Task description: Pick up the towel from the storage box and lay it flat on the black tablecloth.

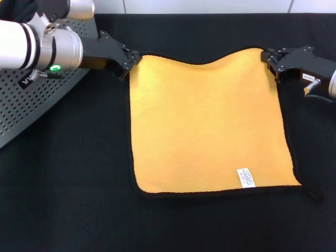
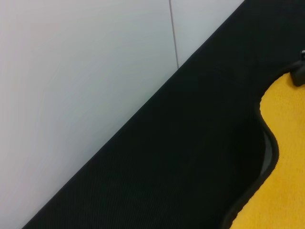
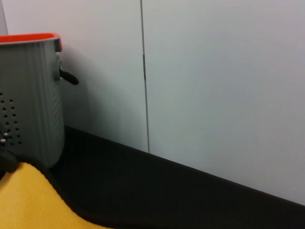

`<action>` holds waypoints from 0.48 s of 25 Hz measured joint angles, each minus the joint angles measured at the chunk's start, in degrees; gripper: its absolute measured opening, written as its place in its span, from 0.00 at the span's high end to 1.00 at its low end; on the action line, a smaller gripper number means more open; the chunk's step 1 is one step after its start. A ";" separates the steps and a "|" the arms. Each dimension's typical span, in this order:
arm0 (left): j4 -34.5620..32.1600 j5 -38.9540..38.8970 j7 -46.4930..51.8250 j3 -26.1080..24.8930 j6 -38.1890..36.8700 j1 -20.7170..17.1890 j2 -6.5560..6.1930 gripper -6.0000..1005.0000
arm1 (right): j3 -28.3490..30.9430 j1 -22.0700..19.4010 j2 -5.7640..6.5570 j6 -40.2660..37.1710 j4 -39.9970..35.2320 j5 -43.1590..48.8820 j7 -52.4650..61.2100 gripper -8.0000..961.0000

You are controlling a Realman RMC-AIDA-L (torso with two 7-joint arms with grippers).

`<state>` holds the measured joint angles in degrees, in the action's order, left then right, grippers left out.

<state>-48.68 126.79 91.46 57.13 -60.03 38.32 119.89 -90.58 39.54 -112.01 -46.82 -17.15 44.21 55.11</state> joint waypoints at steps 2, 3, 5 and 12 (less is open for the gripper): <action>0.00 0.00 0.04 0.00 0.07 0.00 -0.01 0.97 | 0.14 0.00 -0.06 0.30 0.08 0.00 0.00 0.93; 0.00 0.00 0.04 0.00 0.14 0.00 -0.01 0.97 | 0.16 -0.02 -0.07 0.37 0.09 0.00 0.00 0.93; 0.00 0.01 0.07 0.00 0.45 0.00 -0.01 0.97 | 0.16 -0.22 -0.07 0.13 -0.22 0.00 -0.09 0.91; 0.40 0.04 0.15 0.33 2.02 -0.28 -0.01 0.96 | 0.15 -0.75 0.20 -0.90 -1.70 -0.01 -0.68 0.78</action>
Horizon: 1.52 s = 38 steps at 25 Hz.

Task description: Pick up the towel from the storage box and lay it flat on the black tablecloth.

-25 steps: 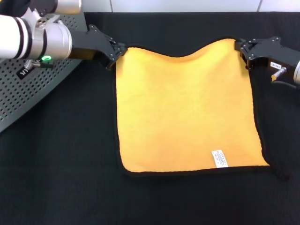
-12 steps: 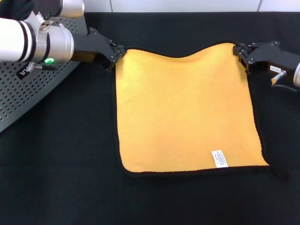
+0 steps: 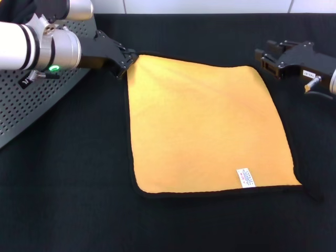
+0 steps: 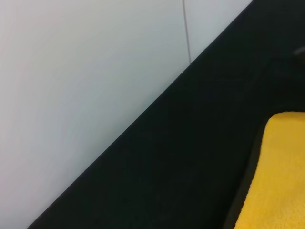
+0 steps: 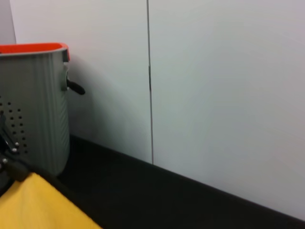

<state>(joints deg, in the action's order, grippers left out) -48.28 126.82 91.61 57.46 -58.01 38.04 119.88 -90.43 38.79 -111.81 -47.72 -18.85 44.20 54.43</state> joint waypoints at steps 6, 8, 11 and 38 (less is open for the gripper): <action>0.27 0.99 0.79 0.36 1.82 -0.32 0.00 0.93 | 0.73 -2.23 0.24 -0.09 -3.44 -0.28 0.53 0.69; 0.08 1.74 0.86 0.58 1.79 -0.33 0.00 0.86 | 1.05 -3.47 0.28 -0.13 -4.92 -0.09 0.58 0.65; -1.29 1.74 1.16 0.85 -0.03 -0.99 -0.03 0.76 | 0.89 -5.11 0.32 -1.73 -6.08 -0.03 0.75 0.41; 12.91 -35.71 -32.16 -6.45 -56.93 -17.16 -10.20 0.44 | -2.49 -11.46 -4.31 -42.59 -16.69 19.19 9.21 0.17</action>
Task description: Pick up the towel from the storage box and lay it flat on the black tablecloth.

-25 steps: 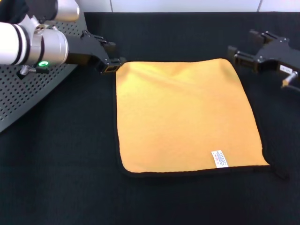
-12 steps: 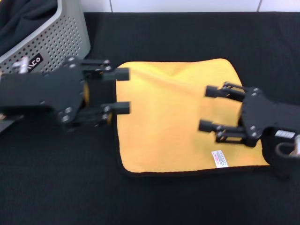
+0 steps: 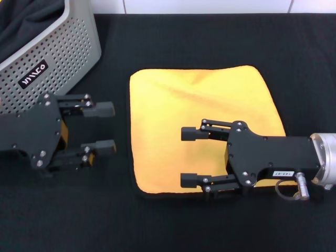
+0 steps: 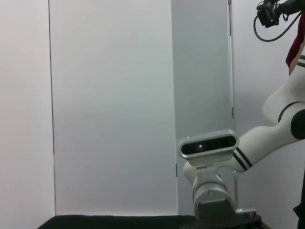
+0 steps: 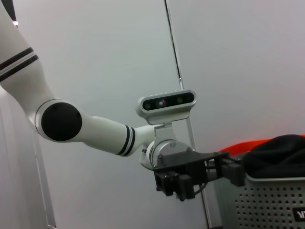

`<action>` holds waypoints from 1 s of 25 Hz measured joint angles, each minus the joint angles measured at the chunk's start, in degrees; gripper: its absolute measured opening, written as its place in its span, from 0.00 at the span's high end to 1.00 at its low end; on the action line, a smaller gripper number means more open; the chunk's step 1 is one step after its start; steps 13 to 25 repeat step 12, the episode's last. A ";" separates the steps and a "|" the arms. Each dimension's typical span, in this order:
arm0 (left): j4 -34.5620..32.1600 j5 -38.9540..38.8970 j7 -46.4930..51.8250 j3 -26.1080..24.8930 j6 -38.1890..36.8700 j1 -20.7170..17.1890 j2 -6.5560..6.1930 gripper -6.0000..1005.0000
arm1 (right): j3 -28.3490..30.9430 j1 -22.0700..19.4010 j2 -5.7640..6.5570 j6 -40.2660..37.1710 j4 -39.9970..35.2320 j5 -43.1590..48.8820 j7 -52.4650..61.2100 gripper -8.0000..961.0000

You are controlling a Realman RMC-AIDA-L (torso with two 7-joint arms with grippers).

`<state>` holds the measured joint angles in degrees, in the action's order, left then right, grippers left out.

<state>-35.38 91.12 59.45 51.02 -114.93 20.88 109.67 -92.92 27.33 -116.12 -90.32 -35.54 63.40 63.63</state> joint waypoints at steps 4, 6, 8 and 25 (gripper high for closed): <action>0.03 0.01 -0.53 -0.04 0.00 -1.59 -0.14 0.44 | -0.93 0.07 -0.02 -0.23 -0.12 -0.24 0.09 0.17; 0.04 0.00 -0.56 -0.04 0.00 -1.85 -0.16 0.44 | -0.96 0.07 -0.03 -0.37 -0.15 -0.31 0.09 0.17; 0.05 0.00 -0.57 -0.11 0.04 -1.98 -0.16 0.44 | -0.99 0.00 -0.05 -0.65 -0.18 -0.32 0.11 0.17; 0.05 0.00 -0.62 -0.63 0.08 -2.04 -0.15 0.44 | -1.01 -0.07 -0.07 -0.73 -0.20 -0.32 0.13 0.17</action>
